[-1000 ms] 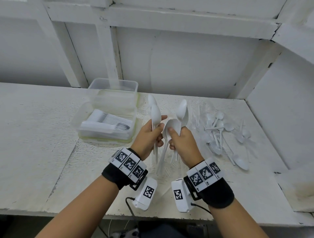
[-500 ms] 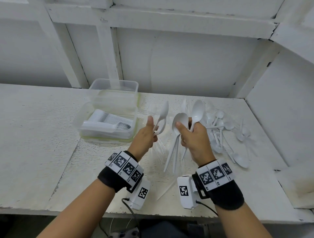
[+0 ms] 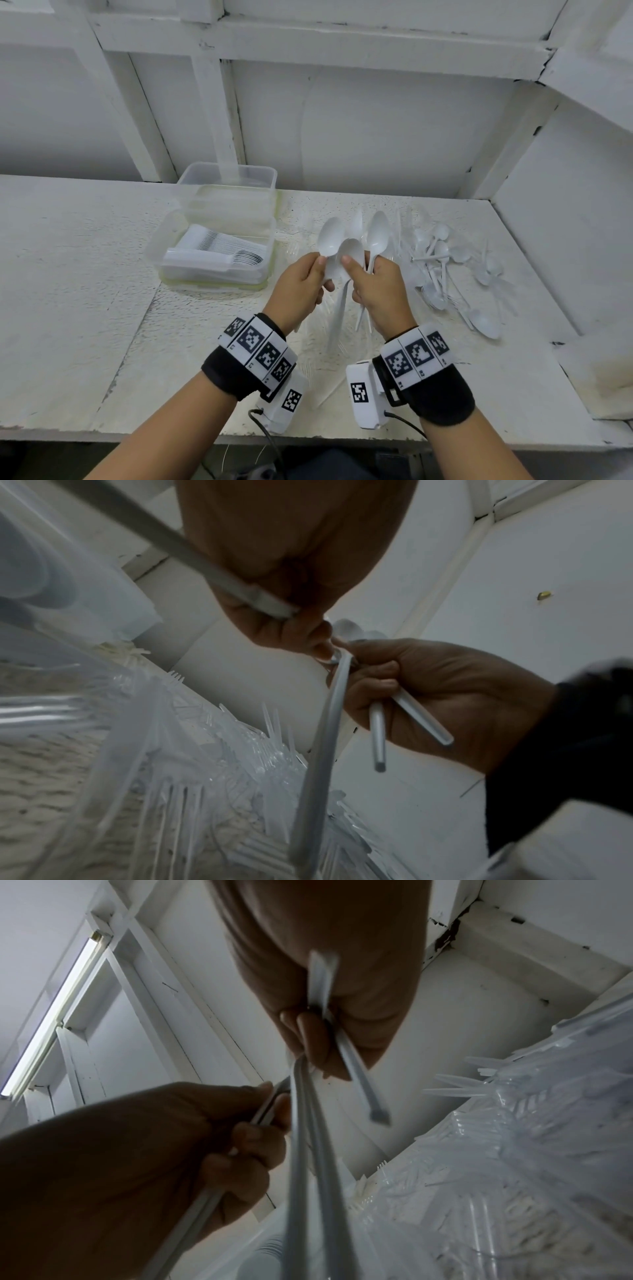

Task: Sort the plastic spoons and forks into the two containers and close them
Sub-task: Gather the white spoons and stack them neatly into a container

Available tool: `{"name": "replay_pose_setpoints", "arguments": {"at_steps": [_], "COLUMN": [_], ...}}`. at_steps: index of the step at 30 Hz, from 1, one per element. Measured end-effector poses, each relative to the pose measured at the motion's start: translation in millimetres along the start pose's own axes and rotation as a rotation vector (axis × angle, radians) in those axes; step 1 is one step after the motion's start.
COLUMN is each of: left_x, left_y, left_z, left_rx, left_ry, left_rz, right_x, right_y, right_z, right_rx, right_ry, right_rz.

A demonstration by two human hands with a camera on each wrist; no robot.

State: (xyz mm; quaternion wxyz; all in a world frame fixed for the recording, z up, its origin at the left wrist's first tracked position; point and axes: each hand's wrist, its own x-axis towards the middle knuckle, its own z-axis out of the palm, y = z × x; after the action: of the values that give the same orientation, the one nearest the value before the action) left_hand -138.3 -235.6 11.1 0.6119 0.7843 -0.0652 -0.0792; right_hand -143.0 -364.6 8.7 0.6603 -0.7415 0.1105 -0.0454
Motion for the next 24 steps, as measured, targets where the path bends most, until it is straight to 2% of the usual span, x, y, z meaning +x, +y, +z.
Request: {"name": "replay_pose_setpoints", "arguments": {"at_steps": [7,9,13,16,18,21,24], "left_x": [1.3,2.1,-4.5,-9.7,-10.5,-9.2,-7.6], "left_y": [-0.5,-0.1,3.9,7.0,8.4,7.5,3.5], "left_z": [-2.3,-5.6,-6.2,-4.9,-3.5,-1.2,-0.9], "left_rx": [-0.132,-0.174,-0.254,-0.405,-0.361,-0.254,-0.272], "left_ry": [-0.004,-0.024,-0.226,-0.321,-0.323,-0.295,-0.294], "left_rz": [-0.121,-0.166,-0.227,-0.251,-0.24,-0.205,-0.207], "right_x": [7.2,6.0,3.2,2.3,2.4,4.0,4.1], "right_y": [4.5,-1.0,-7.8,-7.7,-6.0,-6.3,-8.6], "right_z": [-9.3,-13.8,-14.6,-10.3,-8.4,-8.8,-12.4], "right_rx": [-0.088,-0.087,-0.069,-0.078,-0.047,-0.063,-0.057], "right_ry": [0.064,0.044,-0.024,0.026,0.046,0.0,-0.054], "right_rz": [-0.076,-0.116,-0.169,-0.206,-0.217,-0.181,-0.104]}}
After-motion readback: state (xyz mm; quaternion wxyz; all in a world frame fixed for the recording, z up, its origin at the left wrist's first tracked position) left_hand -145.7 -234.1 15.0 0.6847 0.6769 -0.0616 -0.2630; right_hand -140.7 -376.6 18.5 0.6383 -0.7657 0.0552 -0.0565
